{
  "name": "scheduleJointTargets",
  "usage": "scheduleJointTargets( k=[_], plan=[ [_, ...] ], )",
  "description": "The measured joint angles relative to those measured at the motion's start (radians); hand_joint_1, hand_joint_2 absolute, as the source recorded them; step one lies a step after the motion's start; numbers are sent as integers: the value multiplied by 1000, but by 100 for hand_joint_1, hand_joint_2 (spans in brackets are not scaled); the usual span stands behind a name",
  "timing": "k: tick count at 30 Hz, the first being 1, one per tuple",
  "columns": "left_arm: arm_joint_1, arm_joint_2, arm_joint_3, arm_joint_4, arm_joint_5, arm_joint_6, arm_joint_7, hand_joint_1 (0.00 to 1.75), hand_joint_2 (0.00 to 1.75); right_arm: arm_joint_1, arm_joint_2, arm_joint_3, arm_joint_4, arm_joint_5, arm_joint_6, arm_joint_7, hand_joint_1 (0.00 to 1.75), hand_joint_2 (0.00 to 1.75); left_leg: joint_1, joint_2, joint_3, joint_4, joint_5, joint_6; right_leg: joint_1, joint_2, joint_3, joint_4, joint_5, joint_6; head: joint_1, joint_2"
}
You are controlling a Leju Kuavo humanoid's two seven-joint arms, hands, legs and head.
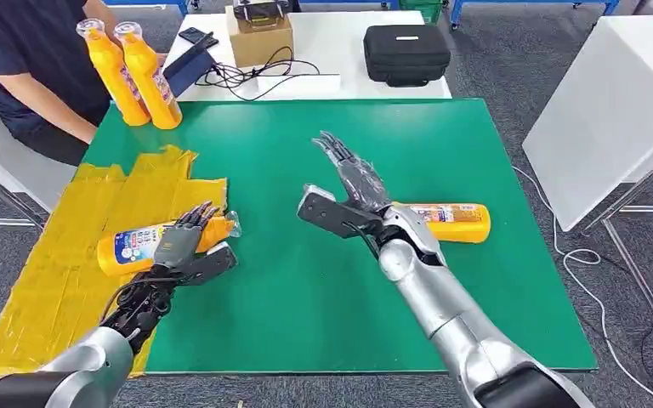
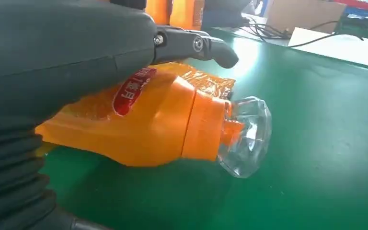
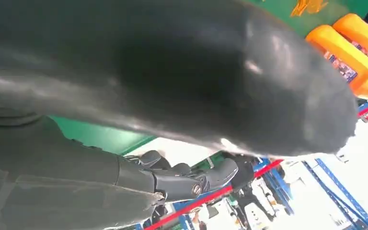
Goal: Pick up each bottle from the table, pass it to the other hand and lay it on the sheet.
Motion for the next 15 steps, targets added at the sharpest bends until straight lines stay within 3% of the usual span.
scheduleJointTargets(
  k=[11, 15],
  plan=[
    [0, 0, 0, 0, 49, 13, -18, 0, 0, 0, 0, 5, 12, 7, 0, 0, 0, 0, 0, 0, 0, 0, 0, 0, 0, 0, -1, 0, 0, 0, 0, 0],
    [-3, 1, 13, -5, 186, -68, -103, 0, 0, 0, -2, 5, 14, 9, -2, 0, 0, 0, 0, 0, 0, 0, 0, 0, 0, 0, -1, 0, 0, 0, 0, 0]
  ],
)
